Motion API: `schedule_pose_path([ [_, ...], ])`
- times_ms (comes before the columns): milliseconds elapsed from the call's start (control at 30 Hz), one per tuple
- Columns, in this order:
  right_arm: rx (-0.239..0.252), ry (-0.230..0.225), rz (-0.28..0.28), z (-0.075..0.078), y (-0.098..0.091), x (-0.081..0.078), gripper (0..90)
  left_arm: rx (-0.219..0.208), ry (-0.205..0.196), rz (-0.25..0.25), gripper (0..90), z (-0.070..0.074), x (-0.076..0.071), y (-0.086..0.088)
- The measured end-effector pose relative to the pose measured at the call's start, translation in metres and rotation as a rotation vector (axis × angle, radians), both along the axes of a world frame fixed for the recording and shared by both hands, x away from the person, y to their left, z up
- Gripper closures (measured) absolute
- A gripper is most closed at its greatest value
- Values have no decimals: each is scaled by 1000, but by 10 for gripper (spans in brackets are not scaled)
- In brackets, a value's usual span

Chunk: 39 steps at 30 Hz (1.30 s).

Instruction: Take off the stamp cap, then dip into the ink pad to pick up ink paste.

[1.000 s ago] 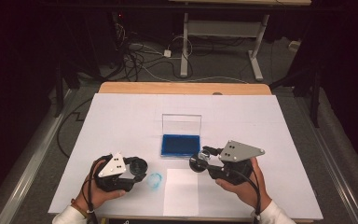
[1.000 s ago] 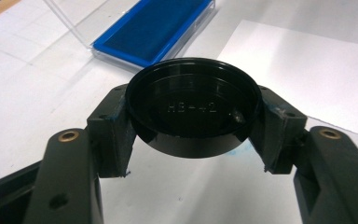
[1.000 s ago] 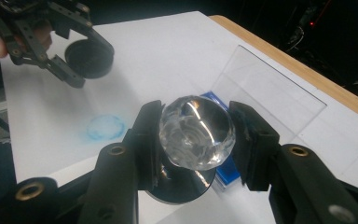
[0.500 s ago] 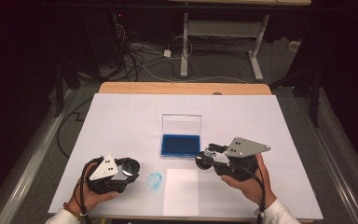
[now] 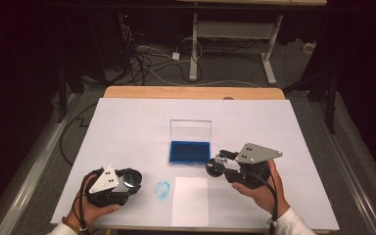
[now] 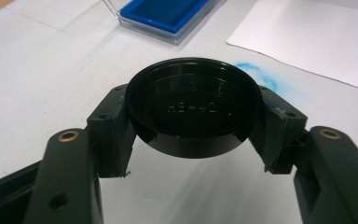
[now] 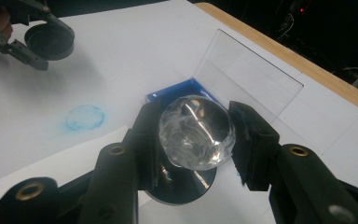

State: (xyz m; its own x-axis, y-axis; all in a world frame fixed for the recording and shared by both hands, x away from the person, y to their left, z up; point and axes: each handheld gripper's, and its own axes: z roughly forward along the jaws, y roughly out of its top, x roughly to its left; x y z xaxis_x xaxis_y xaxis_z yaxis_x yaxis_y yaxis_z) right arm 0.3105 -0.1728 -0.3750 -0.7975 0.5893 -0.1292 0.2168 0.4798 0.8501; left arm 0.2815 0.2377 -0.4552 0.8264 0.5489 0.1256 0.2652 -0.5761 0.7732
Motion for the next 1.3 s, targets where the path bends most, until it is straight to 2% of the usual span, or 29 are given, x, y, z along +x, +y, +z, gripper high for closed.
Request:
schedule_pose_path([
  [233, -6, 3, 1, -1, 3, 4, 574, 14, 5, 3, 368, -3, 2, 2],
  [433, 12, 8, -5, 3, 4, 8, 574, 13, 12, 1, 368, -3, 3, 0],
  [867, -23, -3, 11, 15, 23, 33, 574, 30, 12, -10, 368, -2, 1, -6],
  [1067, -39, -3, 16, 24, 37, 46, 574, 22, 13, -7, 367, 0, 0, -6],
  [1100, -44, -1, 23, 25, 44, 50, 574, 23, 14, -7, 368, -1, 0, -6],
  [1167, -48, 4, 29, 25, 47, 52, 574, 23, 18, -9, 368, -1, 0, -6],
  [1300, -88, 27, 47, 17, 67, 63, 574, 26, 21, -13, 367, -2, 1, -7],
])
